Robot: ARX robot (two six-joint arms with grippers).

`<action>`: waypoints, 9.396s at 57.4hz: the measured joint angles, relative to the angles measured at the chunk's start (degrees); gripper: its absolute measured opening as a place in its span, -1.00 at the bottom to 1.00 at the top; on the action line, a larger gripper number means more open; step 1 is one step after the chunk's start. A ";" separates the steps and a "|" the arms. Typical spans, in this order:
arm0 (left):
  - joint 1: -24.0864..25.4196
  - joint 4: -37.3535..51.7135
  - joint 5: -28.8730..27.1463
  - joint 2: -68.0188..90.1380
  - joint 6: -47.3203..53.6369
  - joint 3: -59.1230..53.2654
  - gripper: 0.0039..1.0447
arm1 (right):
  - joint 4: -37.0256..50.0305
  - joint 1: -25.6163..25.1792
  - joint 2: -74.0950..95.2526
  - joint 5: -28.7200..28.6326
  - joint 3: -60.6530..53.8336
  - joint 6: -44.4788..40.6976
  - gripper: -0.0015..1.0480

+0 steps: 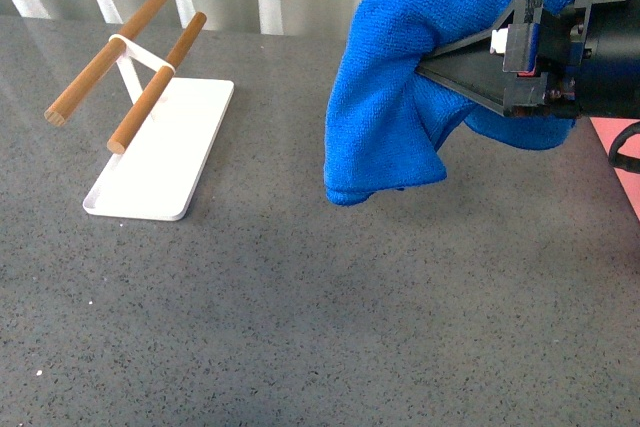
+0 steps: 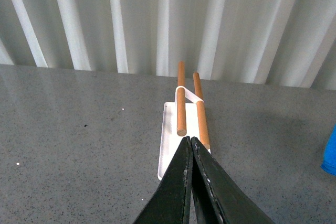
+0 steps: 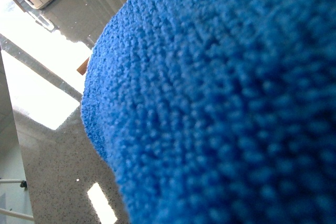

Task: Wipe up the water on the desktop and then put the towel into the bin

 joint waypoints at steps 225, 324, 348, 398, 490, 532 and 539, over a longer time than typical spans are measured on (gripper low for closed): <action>0.00 -1.14 -0.02 -2.80 0.13 0.00 0.88 | -76.46 -20.55 0.50 46.73 44.59 -19.23 -0.92; 0.00 -1.14 -0.02 -2.80 0.13 0.00 0.88 | -74.44 -27.54 -0.42 41.51 38.77 -19.47 0.74; 0.00 -1.14 -0.02 -2.80 0.13 0.00 0.88 | -74.42 -27.54 -0.42 41.46 38.77 -19.65 0.86; 0.00 -1.14 -0.02 -2.82 0.15 0.00 0.88 | 16.33 -17.35 -35.41 33.40 -27.78 -11.30 -0.93; 0.00 -1.14 -0.02 -2.82 0.13 0.00 0.88 | -24.63 -11.67 -90.51 39.39 -40.04 -10.84 -0.93; 0.00 -1.14 -0.02 -2.86 0.13 0.00 0.88 | -36.61 -11.67 -102.16 39.41 -40.02 -10.80 -0.08; 0.00 -1.14 -0.02 -2.86 0.13 0.00 0.88 | -36.61 -11.65 -102.16 39.41 -40.02 -10.80 0.36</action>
